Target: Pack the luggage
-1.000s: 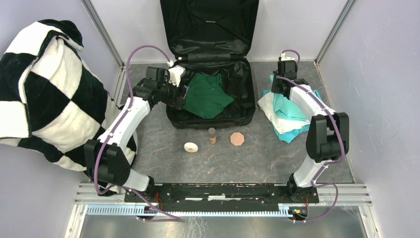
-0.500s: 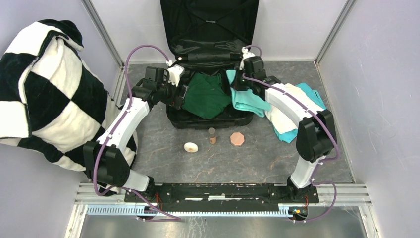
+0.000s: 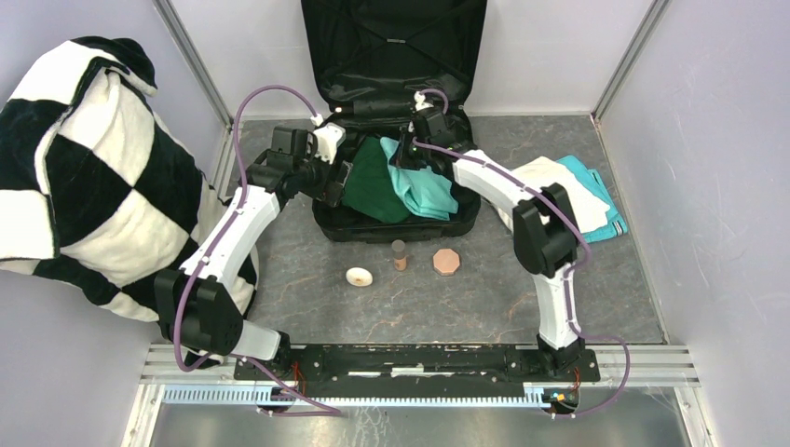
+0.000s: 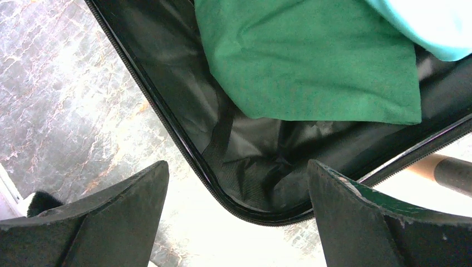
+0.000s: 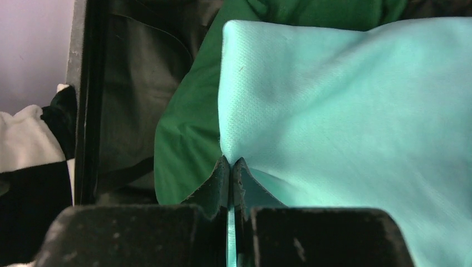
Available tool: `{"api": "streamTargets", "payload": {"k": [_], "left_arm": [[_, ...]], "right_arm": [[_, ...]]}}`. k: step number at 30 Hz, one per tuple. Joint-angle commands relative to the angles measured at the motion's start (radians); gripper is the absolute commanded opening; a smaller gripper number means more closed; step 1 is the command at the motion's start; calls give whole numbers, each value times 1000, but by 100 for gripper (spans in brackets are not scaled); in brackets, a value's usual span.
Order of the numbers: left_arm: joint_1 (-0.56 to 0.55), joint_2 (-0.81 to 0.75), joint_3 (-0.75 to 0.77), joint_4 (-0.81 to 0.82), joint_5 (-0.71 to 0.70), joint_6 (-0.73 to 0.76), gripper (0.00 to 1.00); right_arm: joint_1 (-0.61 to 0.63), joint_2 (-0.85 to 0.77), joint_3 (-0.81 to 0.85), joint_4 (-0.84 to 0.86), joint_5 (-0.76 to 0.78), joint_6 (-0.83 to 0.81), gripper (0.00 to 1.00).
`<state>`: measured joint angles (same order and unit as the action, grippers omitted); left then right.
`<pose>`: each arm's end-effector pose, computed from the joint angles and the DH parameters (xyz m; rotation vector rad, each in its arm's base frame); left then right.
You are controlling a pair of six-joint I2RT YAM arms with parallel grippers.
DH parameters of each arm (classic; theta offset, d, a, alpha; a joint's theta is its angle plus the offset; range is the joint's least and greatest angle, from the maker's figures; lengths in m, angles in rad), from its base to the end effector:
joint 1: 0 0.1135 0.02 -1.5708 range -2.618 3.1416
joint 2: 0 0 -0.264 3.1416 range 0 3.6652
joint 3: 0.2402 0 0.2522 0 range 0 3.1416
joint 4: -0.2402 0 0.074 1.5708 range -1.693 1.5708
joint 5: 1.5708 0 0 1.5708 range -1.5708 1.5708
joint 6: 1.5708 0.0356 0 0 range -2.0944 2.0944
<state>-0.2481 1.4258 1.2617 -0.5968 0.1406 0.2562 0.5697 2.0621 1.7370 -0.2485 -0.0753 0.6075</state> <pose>0.3017 -0.0816 0.3186 0.6485 2.2356 -0.1598 0.4093 0.2654 0.2655 -0.0036 2.2425 0.7480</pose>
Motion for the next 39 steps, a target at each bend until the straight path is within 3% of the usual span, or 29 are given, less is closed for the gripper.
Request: {"api": "streamTargets", "payload": {"k": [1,6,17,21,24,28,35,39], "left_arm": [[1,-38,-8,19,-11,51,100],[1,-37,-16,20,-11,53,100],[1,-31,-45,23,-8,65,100],[1,-24,-48,22,12,63,100],[1,-16,-47,22,25,56,100],[-1,-6,-40,22,40,51,100],[-58,35,-3,47,43,52,100],[-102,127,79,61,28,50,100]], "right_arm": [[51,132,164,41,-11,106,0],[104,217,292,32,21,153,0],[133,236,235,78,121,241,0],[130,292,303,49,136,249,16],[114,304,320,78,122,274,49],[94,304,360,44,117,256,67],[-2,126,179,112,-21,217,77],[-52,-14,2,138,-75,171,67]]}}
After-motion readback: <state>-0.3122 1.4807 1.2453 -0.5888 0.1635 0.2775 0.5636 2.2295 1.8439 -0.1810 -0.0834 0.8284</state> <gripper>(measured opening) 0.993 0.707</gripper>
